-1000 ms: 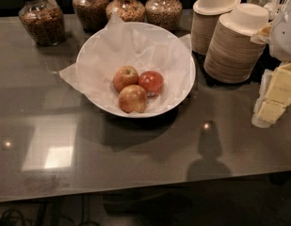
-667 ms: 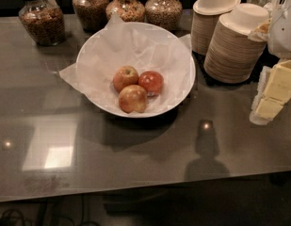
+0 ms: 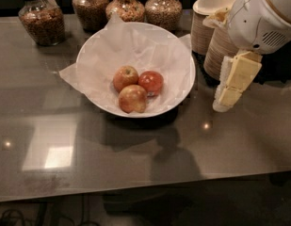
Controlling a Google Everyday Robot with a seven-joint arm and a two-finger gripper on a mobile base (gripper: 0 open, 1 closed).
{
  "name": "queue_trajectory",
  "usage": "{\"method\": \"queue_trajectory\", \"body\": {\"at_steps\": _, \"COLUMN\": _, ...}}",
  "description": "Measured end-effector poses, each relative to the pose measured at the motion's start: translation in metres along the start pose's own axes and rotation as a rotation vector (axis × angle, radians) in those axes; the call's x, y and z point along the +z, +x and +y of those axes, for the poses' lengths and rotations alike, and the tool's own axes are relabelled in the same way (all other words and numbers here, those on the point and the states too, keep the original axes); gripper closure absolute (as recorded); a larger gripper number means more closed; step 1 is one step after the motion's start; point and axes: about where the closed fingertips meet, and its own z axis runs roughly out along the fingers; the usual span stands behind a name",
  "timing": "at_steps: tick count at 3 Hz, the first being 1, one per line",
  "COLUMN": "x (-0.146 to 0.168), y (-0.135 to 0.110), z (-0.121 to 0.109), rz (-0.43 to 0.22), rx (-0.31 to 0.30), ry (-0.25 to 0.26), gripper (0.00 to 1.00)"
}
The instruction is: Pick apple from white bowl
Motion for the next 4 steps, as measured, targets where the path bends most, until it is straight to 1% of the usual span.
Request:
{"method": "queue_trajectory", "body": {"at_steps": 1, "x": -0.003, "y": 0.0, "z": 0.0, "rz": 0.009, "rx": 0.007, "ry": 0.015, "gripper": 0.0}}
{"method": "queue_trajectory", "body": {"at_steps": 2, "x": 0.009, "y": -0.004, "z": -0.006, "rz": -0.061, "rx": 0.014, "ry": 0.042, "gripper": 0.0}}
{"method": "queue_trajectory", "body": {"at_steps": 3, "x": 0.023, "y": -0.013, "z": -0.017, "rz": -0.137, "rx": 0.004, "ry": 0.065, "gripper": 0.0}}
{"method": "queue_trajectory", "body": {"at_steps": 4, "x": 0.044, "y": -0.022, "z": -0.027, "rz": -0.202, "rx": -0.018, "ry": 0.053, "gripper": 0.0}}
